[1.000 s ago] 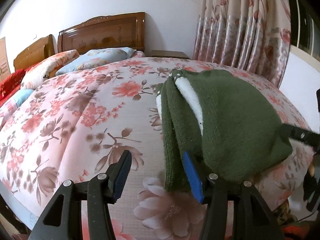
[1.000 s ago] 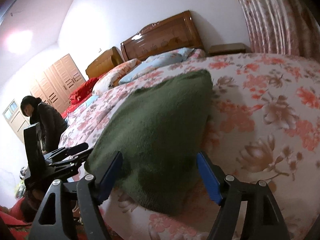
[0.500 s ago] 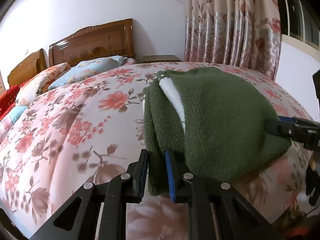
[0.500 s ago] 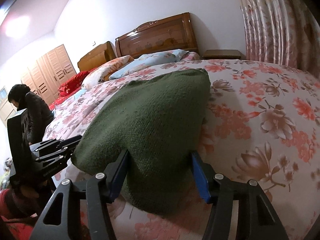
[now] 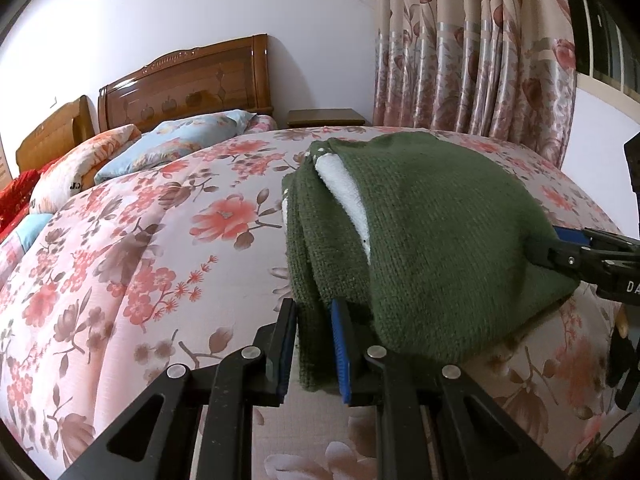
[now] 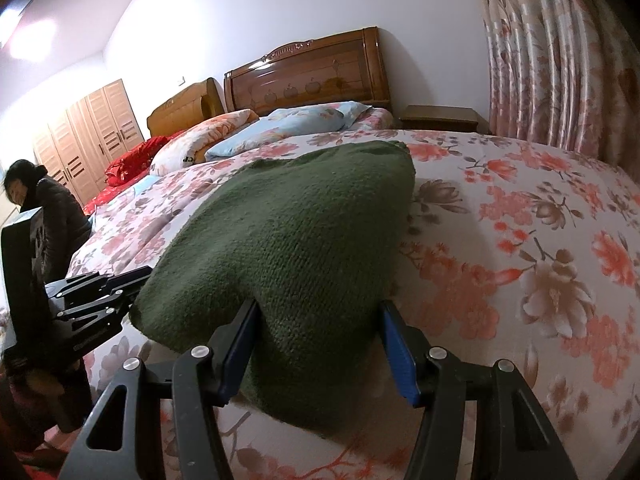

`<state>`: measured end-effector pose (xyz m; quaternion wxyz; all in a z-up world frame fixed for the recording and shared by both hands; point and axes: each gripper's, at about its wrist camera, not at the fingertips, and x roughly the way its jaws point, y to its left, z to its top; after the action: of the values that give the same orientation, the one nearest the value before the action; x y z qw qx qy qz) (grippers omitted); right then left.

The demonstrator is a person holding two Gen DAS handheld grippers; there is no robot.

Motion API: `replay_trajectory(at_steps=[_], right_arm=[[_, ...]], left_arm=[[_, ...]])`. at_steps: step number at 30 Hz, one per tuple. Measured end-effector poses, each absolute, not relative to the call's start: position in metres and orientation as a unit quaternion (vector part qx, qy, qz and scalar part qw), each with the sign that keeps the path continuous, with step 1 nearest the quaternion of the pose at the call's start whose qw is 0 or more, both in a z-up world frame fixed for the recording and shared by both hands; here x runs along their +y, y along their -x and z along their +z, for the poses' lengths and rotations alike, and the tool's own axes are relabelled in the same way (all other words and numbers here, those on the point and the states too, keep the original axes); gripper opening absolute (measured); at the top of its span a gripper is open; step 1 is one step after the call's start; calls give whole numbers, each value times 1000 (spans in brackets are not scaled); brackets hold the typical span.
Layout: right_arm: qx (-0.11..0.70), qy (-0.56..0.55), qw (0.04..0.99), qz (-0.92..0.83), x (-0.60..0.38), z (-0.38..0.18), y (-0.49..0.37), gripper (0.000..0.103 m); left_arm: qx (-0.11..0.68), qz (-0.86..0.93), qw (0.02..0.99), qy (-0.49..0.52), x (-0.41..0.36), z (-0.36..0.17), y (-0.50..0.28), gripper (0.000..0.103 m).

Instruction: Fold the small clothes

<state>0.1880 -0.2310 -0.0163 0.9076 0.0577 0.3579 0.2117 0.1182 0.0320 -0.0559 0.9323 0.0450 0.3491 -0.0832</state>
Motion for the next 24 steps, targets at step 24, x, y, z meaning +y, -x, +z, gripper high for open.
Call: replay_trajectory(at_steps=[24], right_arm=[[284, -19, 936, 205, -227, 28, -163, 103]], left_arm=[[337, -138, 925, 112, 65, -5, -127, 20]])
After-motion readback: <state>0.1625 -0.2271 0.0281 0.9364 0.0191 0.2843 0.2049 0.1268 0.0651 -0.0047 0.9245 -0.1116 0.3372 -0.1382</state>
